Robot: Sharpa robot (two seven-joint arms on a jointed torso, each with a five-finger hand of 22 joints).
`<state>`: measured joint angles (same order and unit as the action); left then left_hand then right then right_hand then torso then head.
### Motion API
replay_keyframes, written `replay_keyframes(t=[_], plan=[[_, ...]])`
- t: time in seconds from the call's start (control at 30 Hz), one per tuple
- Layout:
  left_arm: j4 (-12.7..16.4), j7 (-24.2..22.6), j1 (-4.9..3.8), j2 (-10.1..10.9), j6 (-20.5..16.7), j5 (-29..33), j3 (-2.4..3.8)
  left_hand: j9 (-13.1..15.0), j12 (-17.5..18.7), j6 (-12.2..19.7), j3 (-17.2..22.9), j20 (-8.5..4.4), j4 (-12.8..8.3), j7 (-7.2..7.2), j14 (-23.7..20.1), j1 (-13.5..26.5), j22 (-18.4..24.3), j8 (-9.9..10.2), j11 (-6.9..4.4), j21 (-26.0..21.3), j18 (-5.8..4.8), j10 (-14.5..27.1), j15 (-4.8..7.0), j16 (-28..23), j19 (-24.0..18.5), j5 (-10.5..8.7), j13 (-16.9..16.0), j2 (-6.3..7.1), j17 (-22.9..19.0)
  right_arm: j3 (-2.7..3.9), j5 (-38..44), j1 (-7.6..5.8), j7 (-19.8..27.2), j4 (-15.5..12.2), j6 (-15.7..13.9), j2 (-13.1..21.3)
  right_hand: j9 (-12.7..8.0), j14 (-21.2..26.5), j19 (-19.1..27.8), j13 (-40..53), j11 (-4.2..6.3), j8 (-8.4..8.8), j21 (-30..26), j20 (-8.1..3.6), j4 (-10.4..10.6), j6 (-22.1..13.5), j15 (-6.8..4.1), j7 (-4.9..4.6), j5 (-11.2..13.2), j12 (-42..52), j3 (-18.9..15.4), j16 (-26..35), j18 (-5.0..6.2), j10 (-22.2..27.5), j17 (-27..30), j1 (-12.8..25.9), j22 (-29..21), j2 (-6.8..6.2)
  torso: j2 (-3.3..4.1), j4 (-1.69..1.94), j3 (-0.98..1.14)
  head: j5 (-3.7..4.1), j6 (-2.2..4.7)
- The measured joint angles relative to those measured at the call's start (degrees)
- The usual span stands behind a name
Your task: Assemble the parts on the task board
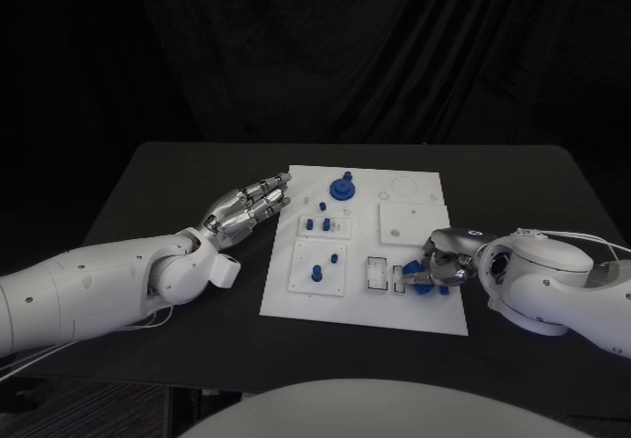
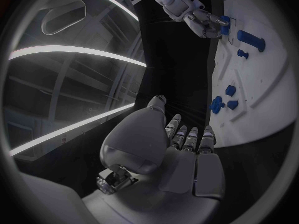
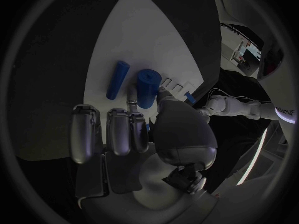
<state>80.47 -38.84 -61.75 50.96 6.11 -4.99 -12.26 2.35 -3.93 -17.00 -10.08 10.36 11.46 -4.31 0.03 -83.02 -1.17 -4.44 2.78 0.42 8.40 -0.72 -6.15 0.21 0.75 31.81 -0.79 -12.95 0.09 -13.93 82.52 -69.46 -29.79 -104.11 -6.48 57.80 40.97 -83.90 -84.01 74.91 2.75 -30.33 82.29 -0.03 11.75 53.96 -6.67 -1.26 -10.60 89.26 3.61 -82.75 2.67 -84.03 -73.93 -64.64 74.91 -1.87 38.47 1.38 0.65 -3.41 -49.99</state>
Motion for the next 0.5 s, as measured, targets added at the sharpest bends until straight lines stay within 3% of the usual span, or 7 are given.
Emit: replay_keyframes(t=[0.5], plan=[[0.0,0.0,0.17,0.1,0.2,0.0,0.00,0.0,-0.2,-0.2,0.0,0.00,0.0,-0.20,0.0,0.0,0.0,0.0,0.41,0.0,0.00,0.0,0.00,0.0,0.0,0.00,0.0,0.00,0.0,-0.28,-5.5,0.31,2.6,-1.3,-5.1,2.1,0.1,-0.2,0.0,0.0,0.42,0.72,0.4,-0.39,-0.5,0.4,-0.28,-0.35,0.0,0.4,-0.5,-0.3,0.00,0.0,-0.4,-0.2,0.0,0.15,0.01,-0.03,0.01,-0.12,0.00]])
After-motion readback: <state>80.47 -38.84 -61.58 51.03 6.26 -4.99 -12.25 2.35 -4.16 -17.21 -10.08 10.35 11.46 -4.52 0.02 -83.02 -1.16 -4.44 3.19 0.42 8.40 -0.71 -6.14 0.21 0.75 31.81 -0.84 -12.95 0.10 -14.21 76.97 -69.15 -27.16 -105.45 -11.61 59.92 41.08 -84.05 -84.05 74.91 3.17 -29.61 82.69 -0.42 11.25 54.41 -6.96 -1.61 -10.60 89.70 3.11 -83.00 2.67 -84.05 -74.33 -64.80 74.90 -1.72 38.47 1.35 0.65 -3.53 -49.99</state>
